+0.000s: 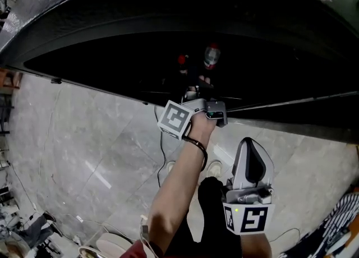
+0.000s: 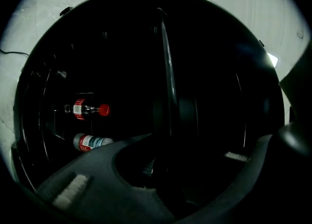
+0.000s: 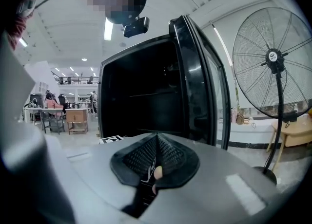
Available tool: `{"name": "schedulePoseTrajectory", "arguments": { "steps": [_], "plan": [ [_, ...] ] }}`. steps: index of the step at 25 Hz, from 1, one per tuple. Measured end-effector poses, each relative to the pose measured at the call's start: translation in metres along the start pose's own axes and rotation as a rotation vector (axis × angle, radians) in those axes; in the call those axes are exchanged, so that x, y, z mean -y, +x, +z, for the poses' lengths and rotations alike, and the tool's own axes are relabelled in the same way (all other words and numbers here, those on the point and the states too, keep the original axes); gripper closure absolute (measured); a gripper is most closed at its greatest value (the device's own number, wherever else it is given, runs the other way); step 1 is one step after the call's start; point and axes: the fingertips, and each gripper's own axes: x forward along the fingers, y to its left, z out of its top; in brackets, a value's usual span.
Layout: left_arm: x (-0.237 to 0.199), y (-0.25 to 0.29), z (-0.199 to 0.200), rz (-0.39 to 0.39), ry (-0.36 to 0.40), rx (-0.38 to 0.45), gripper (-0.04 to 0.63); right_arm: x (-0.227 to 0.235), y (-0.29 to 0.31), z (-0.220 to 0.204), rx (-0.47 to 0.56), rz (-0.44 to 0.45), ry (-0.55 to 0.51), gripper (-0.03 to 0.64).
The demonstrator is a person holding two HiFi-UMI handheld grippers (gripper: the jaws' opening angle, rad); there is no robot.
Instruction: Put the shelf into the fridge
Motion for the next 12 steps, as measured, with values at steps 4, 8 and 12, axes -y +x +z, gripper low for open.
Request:
{"name": "schedulePoseTrajectory", "arguments": {
  "steps": [4, 8, 12],
  "plan": [
    [-0.02, 0.011, 0.004, 0.025, 0.004, -0.008, 0.569, 0.0, 0.027, -0.004, 0.006, -0.01, -0.01, 0.621],
    [-0.035, 0.026, 0.005, 0.044, 0.0, -0.014, 0.571, 0.001, 0.048, -0.016, -0.008, -0.023, -0.017, 0.621],
    [-0.019, 0.042, -0.002, 0.023, 0.061, -0.06, 0.562, 0.006, 0.054, -0.016, -0.011, -0.033, -0.02, 0.621]
  ]
}}
